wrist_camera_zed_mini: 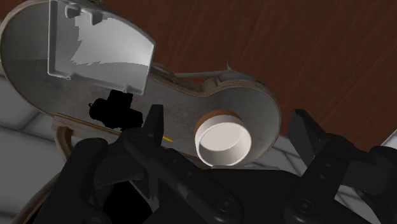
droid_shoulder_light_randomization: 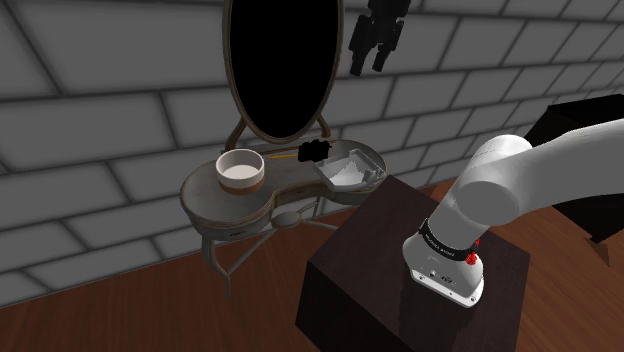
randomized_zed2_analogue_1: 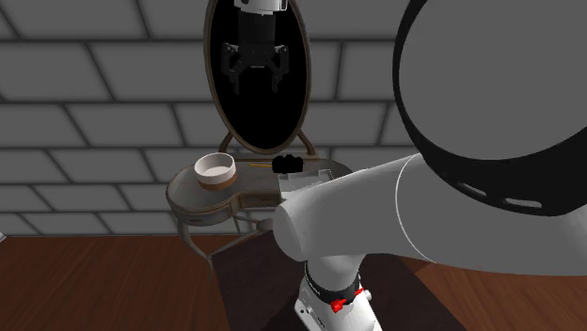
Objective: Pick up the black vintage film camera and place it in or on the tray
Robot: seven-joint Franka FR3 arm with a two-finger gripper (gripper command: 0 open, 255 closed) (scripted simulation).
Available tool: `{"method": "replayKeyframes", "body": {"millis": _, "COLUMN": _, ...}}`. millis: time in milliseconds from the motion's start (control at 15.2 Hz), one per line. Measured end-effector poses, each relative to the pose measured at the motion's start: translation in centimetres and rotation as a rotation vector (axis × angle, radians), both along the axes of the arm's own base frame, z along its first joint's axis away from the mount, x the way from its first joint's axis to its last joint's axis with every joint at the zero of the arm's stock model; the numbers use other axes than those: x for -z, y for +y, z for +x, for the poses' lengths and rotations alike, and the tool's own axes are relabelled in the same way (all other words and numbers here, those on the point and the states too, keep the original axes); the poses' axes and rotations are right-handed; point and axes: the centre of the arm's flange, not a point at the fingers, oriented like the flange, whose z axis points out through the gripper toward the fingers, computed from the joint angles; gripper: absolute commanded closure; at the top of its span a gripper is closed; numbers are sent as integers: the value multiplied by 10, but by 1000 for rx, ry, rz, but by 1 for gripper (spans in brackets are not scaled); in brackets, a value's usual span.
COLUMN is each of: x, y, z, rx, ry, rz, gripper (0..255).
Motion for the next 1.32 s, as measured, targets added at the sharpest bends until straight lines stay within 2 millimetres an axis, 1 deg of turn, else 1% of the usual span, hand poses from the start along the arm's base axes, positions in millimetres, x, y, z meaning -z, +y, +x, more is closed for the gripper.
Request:
{"method": "replayKeyframes", "body": {"millis": 66, "x": 0, "y": 0, "z": 0, "rx": 0, "ry": 0, "rz": 0, "gripper": 0}}
{"method": "replayKeyframes", "body": {"millis": 198, "x": 14, "y": -4, "z": 7, "rx": 5, "ry": 2, "rz": -4, "gripper": 0}}
{"method": "replayKeyframes", "body": {"millis": 264, "x": 26, "y": -5, "z": 13, "rx": 9, "ry": 4, "rz": -7, "gripper": 0}}
{"method": "replayKeyframes", "body": {"millis": 528, "x": 66, "y": -24, "z": 35, "rx": 24, "ry": 7, "rz": -21, "gripper": 0}}
{"method": "replayKeyframes", "body": {"millis": 660, "x": 86, "y": -26, "z": 45, "rx": 33, "ry": 8, "rz": -28, "gripper": 0}}
{"method": "replayKeyframes", "body": {"millis": 726, "x": 98, "y": -28, "z": 50, "rx": 37, "ry": 10, "rz": -31, "gripper": 0}}
{"method": "replayKeyframes", "body": {"millis": 924, "x": 134, "y": -41, "z": 69, "rx": 49, "ry": 12, "rz": -42, "gripper": 0}}
{"method": "replayKeyframes", "body": {"millis": 990, "x": 145, "y": -44, "z": 72, "rx": 54, "ry": 13, "rz": -45, "gripper": 0}}
{"method": "replayKeyframes", "body": {"millis": 1254, "x": 192, "y": -63, "z": 93, "rx": 69, "ry": 16, "rz": -60, "gripper": 0}}
{"method": "replayKeyframes", "body": {"millis": 1320, "x": 203, "y": -65, "z": 99, "rx": 74, "ry": 17, "rz": -64, "gripper": 0}}
